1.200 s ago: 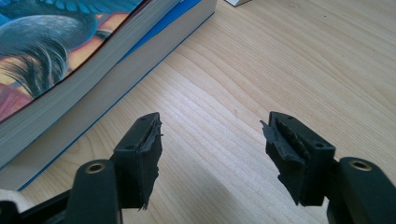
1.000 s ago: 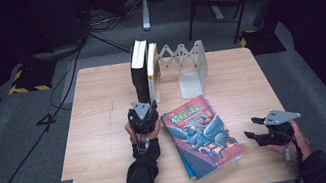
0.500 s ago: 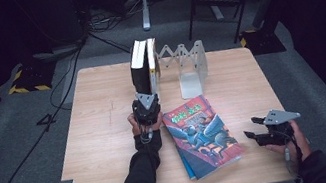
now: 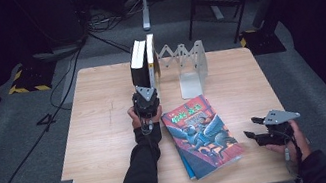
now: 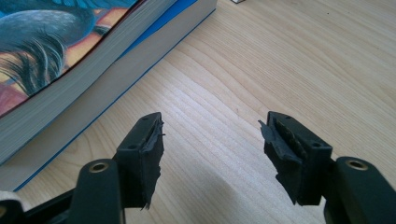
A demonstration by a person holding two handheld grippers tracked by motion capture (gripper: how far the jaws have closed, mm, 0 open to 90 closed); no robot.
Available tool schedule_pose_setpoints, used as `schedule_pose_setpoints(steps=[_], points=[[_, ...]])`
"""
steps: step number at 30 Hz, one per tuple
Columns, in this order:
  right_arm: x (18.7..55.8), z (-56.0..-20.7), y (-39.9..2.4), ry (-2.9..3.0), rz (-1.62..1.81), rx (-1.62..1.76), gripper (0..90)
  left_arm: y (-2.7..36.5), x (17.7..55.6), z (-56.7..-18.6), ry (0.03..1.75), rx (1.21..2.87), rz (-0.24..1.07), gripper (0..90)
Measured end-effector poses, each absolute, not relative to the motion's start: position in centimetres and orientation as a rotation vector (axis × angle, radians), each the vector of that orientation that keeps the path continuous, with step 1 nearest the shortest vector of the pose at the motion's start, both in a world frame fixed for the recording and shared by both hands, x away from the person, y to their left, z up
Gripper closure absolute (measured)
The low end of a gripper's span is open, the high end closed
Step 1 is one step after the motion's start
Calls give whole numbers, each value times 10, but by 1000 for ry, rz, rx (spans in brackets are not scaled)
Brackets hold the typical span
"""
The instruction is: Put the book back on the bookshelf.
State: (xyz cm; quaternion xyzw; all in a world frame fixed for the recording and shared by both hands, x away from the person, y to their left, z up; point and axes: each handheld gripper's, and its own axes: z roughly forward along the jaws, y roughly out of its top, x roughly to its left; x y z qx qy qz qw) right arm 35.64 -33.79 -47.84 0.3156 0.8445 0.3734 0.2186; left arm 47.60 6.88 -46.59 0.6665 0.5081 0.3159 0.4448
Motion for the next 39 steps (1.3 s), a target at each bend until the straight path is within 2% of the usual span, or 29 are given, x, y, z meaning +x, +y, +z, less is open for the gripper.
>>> schedule_pose_setpoints(steps=[12, 17, 30, 39], points=[[356, -478, -338, 2339, 1032, 870, 375, 72, 476, -464, 1251, 1681, 769, 785], [355, -477, -338, 2340, 1033, 863, 376, 74, 467, -466, 1190, 1760, 765, 782], [351, -473, -334, 2336, 1037, 847, 380, 78, 436, -462, 1008, 1923, 682, 735], [347, -470, -329, 2368, 1046, 814, 384, 85, 413, -456, 903, 1998, 652, 670]])
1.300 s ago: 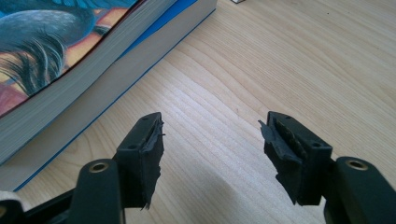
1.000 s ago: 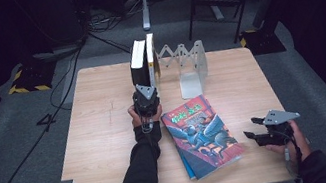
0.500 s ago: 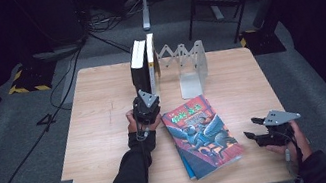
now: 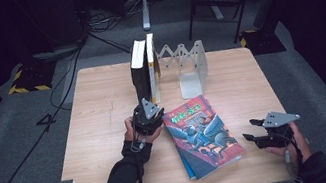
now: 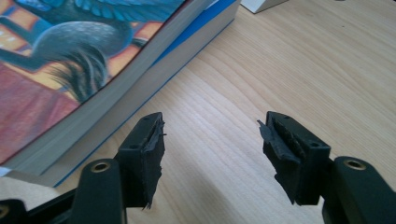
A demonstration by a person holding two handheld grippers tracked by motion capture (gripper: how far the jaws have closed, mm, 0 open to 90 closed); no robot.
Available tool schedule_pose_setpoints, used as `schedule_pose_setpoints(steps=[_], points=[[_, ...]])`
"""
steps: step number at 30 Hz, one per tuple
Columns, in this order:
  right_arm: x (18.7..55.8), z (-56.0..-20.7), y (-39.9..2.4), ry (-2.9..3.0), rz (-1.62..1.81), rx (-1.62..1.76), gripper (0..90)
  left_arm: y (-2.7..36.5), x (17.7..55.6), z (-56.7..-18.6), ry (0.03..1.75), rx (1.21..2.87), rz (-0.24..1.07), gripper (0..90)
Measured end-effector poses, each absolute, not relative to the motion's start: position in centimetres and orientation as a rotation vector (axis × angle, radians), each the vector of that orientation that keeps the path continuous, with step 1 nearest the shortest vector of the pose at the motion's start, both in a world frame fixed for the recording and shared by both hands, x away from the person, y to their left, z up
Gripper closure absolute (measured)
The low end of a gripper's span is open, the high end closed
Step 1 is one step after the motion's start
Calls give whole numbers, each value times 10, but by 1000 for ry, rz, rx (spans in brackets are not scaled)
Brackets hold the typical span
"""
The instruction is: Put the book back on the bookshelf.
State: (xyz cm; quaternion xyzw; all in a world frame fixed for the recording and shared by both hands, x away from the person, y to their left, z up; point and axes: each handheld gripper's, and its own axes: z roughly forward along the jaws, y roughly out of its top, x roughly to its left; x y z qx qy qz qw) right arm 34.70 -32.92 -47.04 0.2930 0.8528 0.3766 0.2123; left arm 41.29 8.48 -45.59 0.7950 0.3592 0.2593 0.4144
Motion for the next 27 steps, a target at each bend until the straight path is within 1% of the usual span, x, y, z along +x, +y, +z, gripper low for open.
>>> schedule_pose_setpoints(steps=[2, 8, 12, 14, 17, 21, 24, 27], points=[[344, -471, -328, 2389, 1047, 797, 383, 87, 406, -456, 870, 2028, 653, 649], [333, -471, -327, 2429, 1064, 784, 385, 97, 384, -455, 788, 2093, 636, 537], [324, -469, -327, 2454, 1076, 748, 384, 107, 369, -459, 735, 2129, 555, 462], [321, -468, -327, 2459, 1090, 740, 384, 112, 362, -462, 684, 2150, 482, 429], [317, -465, -327, 2455, 1116, 750, 384, 117, 351, -468, 636, 2200, 422, 367], [312, -459, -332, 2418, 1176, 802, 385, 123, 337, -477, 620, 2242, 341, 328], [306, -450, -331, 2399, 1246, 802, 385, 121, 326, -484, 609, 2301, 298, 296], [302, -446, -325, 2421, 1281, 763, 377, 117, 320, -485, 609, 2316, 308, 262]])
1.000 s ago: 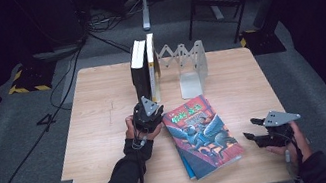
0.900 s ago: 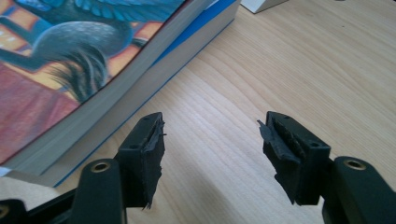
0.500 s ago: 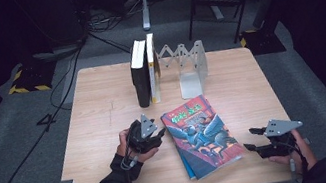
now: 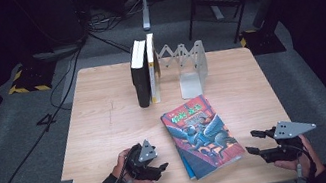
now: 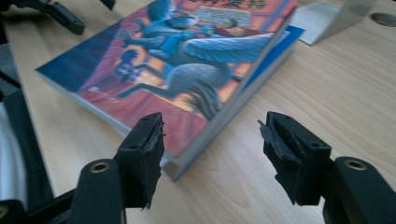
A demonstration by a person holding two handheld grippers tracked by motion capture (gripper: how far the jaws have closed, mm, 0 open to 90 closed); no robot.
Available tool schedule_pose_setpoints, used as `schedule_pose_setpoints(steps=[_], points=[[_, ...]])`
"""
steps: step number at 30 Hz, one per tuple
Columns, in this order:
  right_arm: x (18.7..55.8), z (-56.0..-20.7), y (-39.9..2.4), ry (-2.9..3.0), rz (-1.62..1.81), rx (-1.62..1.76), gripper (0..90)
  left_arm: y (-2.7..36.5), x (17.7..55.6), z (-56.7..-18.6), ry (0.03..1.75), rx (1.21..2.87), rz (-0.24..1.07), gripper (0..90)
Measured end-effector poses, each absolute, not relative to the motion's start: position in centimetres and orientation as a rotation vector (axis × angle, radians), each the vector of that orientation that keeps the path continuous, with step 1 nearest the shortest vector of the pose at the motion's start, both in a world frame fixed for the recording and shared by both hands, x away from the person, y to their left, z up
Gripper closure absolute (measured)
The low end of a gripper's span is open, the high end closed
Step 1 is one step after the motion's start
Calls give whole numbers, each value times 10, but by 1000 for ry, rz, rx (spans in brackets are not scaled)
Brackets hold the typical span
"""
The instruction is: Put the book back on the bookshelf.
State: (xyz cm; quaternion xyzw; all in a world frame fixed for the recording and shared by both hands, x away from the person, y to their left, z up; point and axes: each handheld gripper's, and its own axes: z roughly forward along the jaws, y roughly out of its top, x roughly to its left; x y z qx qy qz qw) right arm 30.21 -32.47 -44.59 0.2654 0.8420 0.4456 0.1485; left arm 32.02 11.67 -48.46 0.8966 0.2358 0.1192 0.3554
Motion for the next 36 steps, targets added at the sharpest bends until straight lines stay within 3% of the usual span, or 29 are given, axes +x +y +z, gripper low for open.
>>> schedule_pose_setpoints(steps=[4, 17, 24, 26, 36], points=[[300, -447, -317, 2479, 1296, 718, 355, 113, 322, -485, 613, 2325, 348, 219], [305, -463, -287, 2578, 1175, 656, 333, 104, 353, -491, 694, 2265, 352, 229], [305, -463, -287, 2591, 1156, 634, 374, 100, 370, -488, 707, 2248, 428, 236], [302, -462, -286, 2609, 1148, 592, 421, 99, 377, -489, 718, 2239, 440, 237], [296, -463, -282, 2633, 1144, 567, 454, 98, 407, -489, 758, 2250, 497, 257]])
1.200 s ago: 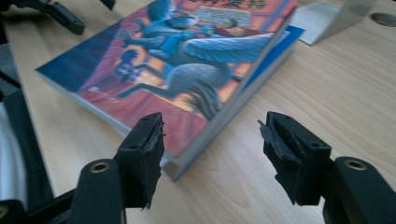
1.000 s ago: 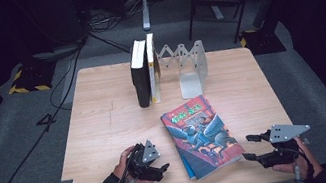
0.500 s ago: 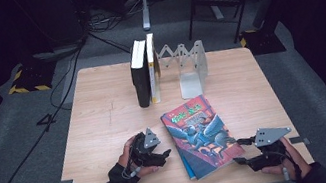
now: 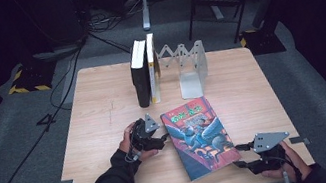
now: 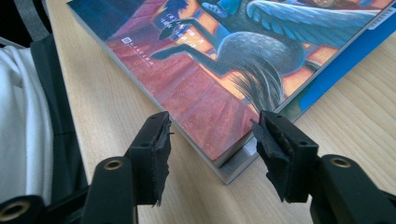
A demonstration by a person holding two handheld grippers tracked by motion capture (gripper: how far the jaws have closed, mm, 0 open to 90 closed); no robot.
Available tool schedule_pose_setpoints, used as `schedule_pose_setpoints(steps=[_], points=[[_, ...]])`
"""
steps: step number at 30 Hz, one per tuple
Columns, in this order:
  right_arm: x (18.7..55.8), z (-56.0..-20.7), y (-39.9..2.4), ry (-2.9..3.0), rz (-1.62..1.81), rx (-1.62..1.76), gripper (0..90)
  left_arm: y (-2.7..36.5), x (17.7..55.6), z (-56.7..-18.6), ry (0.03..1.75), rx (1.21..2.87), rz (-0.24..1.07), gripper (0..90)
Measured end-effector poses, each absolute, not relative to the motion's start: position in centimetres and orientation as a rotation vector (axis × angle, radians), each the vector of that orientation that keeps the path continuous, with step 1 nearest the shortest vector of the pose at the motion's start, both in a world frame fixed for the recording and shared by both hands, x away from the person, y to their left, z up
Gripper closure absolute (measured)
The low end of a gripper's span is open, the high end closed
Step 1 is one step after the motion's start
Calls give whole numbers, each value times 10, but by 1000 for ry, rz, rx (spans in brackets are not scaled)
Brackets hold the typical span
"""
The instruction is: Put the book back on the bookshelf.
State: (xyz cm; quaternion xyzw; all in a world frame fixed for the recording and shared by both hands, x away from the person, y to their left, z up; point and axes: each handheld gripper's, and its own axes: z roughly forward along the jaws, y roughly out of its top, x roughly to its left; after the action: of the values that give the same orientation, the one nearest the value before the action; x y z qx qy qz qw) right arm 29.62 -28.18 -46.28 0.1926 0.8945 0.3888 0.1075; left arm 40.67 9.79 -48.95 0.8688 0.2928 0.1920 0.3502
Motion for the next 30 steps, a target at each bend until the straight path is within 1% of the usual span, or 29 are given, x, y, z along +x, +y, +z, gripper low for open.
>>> schedule_pose_setpoints(steps=[5, 8, 12, 13, 14, 16, 23, 26, 30], points=[[292, -462, -277, 2652, 1150, 532, 480, 94, 418, -488, 768, 2257, 484, 260], [289, -462, -273, 2666, 1156, 506, 499, 89, 427, -486, 776, 2249, 484, 296], [287, -462, -269, 2669, 1169, 495, 500, 89, 431, -482, 768, 2190, 478, 347], [286, -462, -267, 2660, 1166, 502, 490, 92, 433, -477, 778, 2148, 436, 347], [286, -461, -267, 2657, 1176, 501, 484, 93, 433, -475, 770, 2134, 426, 313], [286, -461, -268, 2661, 1190, 497, 468, 94, 427, -470, 756, 2142, 459, 308], [288, -452, -286, 2623, 1217, 502, 440, 96, 396, -465, 690, 2215, 464, 268], [291, -450, -293, 2596, 1208, 556, 437, 97, 381, -462, 671, 2230, 407, 240], [293, -451, -291, 2625, 1163, 552, 427, 95, 357, -462, 624, 2239, 371, 231]])
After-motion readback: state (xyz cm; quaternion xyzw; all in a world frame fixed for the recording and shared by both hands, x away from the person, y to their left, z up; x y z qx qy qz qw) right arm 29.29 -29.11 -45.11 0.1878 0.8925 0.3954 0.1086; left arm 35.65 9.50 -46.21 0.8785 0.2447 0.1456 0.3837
